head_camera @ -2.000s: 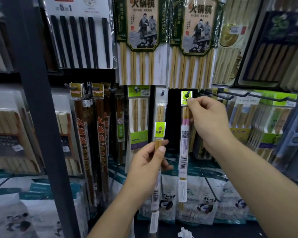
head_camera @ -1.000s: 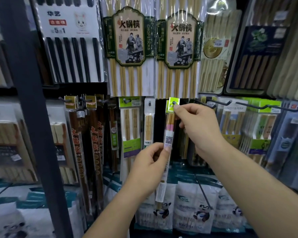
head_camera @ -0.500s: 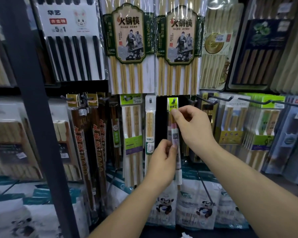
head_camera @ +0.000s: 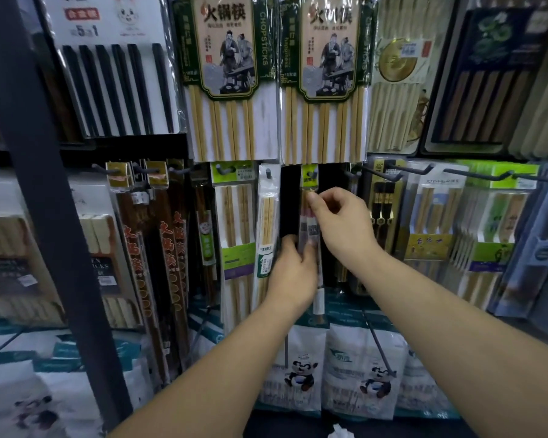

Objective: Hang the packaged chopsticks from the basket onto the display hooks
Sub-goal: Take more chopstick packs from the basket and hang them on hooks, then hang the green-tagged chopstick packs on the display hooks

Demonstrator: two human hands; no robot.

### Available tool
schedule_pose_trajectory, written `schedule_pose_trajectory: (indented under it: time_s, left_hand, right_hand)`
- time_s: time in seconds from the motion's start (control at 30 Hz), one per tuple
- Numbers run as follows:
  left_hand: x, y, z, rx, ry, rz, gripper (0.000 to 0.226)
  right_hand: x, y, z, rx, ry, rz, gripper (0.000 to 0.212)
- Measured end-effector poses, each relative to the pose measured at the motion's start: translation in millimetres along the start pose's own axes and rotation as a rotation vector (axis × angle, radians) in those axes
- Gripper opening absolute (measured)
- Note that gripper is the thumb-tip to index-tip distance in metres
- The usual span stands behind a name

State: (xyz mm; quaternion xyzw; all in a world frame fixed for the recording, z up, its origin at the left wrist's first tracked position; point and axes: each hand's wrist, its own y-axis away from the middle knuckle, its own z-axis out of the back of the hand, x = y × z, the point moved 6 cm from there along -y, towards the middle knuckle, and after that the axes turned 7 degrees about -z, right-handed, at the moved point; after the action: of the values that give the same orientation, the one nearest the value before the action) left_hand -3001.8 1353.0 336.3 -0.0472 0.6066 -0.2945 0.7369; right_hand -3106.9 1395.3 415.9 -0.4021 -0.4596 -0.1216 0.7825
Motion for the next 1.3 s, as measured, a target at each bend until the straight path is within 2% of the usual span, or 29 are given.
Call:
schedule_pose_trajectory:
  time_s: [0.07,0.23,0.4,0.53,0.63,0.7,0.83,0.9,1.03,1.1,1.2,1.3]
  left_hand:
    - [3.4,-5.1,-0.1,-0.001,-0.070,0.014,0.041]
    - [8.3,0.8,0.6,0.026,-0.105,0.022,0.042]
    - [18.9,38.4,0.0,0.210,-0.241,0.127,0.070]
    - [28.2,96.1,6.3,0.360,-0.322,0.059,0.057]
    - [63.2,146.5,15.2,0.449,-0.288,0.122,0.031]
    - [99.5,178.1,30.5,0.426,-0.310,0.213,0.011]
    - [180.2,242.4,70.6,0.281,-0.427,0.426,0.013]
    - [220.3,275.3,87.5,0.228,-0.512,0.537,0.004]
    - [284.0,335.0,117.6,0.160,-0.701,0.731,0.031]
    - [308.0,359.6,129.7,0.135,-0.723,0.806,0.043]
    - [336.8,386.2,133.5,0.176,-0.578,0.903,0.041]
    - [348.1,397.9,129.9,0.150,-0.442,0.930,0.037]
  right_hand:
    - [-3.0,-2.3,-2.2,-0.011,-0.007,-0.001,0.023]
    - [-17.5,12.9,-1.2,-0.003,0.025,0.003,0.015]
    - [-47.4,57.1,15.0,0.000,0.053,-0.084,0.009]
    - [-72.8,118.6,23.2,0.059,0.074,-0.133,0.010]
    - [-104.1,177.0,14.4,0.162,0.083,-0.228,0.014]
    - [-132.8,222.8,1.8,0.251,0.100,-0.310,0.016]
    - [-202.9,323.3,-31.1,0.473,0.158,-0.501,0.020]
    - [-238.6,372.9,-51.0,0.636,0.254,-0.582,0.019]
    - [-301.1,448.9,-81.2,0.898,0.407,-0.707,0.010]
    - [-323.2,476.4,-93.7,1.014,0.489,-0.720,0.009]
    - [-346.0,504.9,-114.1,1.144,0.576,-0.685,0.012]
    - [-362.7,515.7,-129.5,1.198,0.626,-0.625,0.018]
